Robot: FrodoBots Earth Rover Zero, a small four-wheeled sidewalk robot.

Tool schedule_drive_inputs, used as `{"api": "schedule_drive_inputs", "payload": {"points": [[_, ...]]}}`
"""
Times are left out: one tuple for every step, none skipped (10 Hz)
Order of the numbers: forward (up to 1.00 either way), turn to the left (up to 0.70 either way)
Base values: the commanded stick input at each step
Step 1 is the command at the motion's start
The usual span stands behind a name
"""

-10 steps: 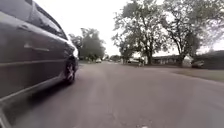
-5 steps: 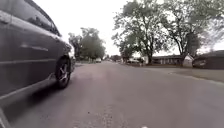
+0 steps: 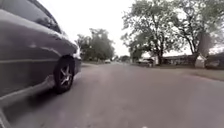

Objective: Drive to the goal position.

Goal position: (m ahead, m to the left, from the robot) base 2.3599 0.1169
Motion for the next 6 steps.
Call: {"api": "schedule_drive_inputs", "payload": {"points": [[0.70,0.29],[0.70,0.30],[0.70,0.31],[0.70,-0.03],[0.70,-0.03],[0.70,-0.03]]}}
